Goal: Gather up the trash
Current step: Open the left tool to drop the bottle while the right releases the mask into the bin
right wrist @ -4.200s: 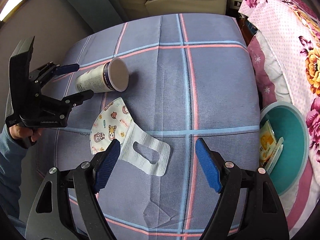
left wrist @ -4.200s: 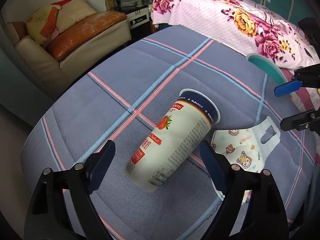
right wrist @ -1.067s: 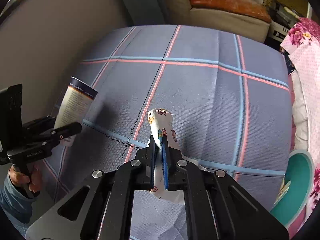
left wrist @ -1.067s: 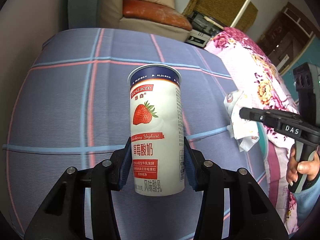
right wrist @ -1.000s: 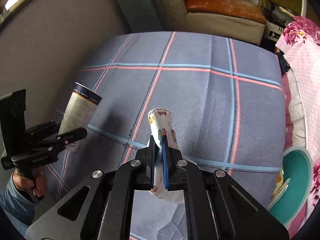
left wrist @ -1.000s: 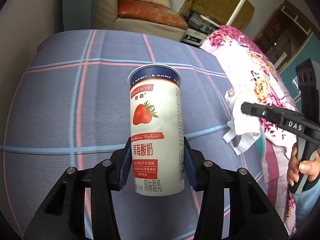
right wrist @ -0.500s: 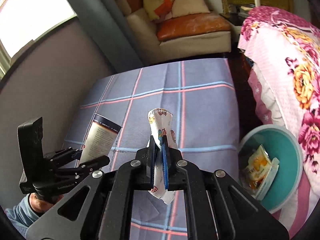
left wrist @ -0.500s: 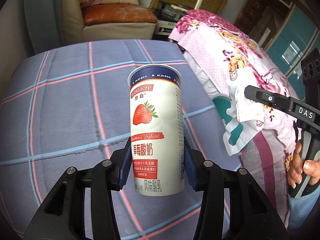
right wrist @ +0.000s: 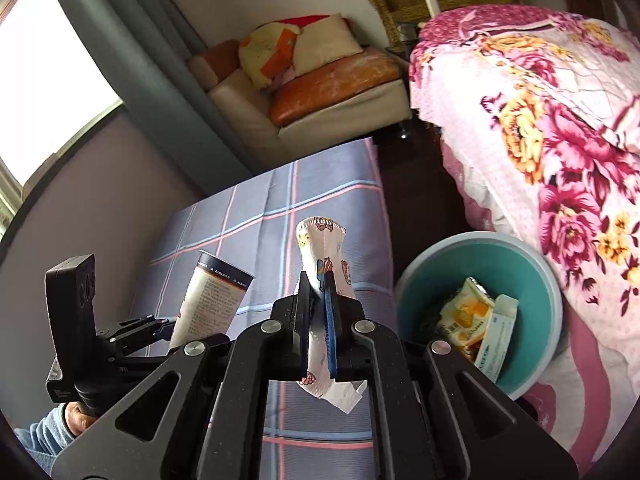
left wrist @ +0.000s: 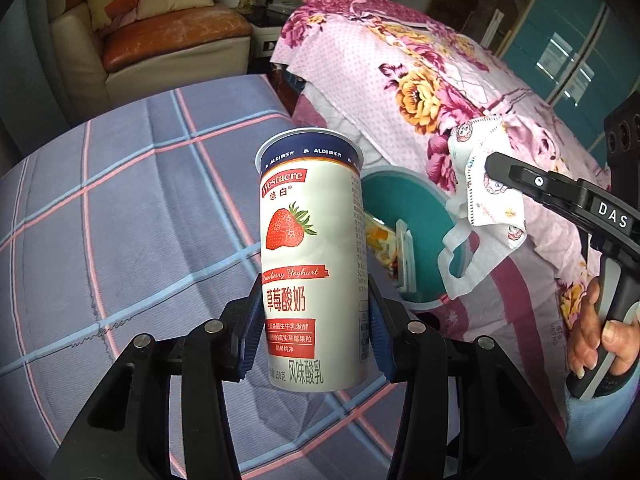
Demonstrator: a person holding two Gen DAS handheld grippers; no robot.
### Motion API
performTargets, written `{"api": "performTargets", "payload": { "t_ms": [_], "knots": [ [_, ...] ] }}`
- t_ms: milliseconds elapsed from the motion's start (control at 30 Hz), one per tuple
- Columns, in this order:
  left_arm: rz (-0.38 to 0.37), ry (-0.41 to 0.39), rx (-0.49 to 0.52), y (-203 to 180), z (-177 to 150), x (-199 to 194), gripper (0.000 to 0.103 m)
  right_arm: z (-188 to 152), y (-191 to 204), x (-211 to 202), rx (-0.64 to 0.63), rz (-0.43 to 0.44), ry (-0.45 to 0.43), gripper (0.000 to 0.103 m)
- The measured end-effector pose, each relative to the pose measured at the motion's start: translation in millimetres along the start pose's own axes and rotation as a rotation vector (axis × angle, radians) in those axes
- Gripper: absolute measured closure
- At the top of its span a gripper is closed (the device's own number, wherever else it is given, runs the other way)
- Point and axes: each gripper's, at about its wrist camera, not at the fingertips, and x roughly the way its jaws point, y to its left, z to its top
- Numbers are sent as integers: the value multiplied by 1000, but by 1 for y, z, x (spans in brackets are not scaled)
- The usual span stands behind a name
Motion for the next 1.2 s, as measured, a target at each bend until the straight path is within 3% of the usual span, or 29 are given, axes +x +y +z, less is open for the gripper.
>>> {"api": "performTargets", "payload": {
  "t_ms": [333, 700, 833, 1000, 1200],
  "knots": [
    [-38, 79, 100, -66, 26, 59, 56, -7, -59, -21, 83, -91, -24, 96],
    [-38, 137, 170, -102, 39, 106, 55, -10, -110, -18, 152, -140, -7, 96],
    [-35, 132, 164, -101, 41, 110, 34, -12, -119, -19, 161, -157, 4, 96],
    [-18, 119, 156, -97, 41, 107, 16, -11, -126, -16, 170, -165, 12, 96],
    [-2, 136, 131, -89, 40, 105, 11, -9, -126, -10, 164, -178, 14, 96]
  ]
}}
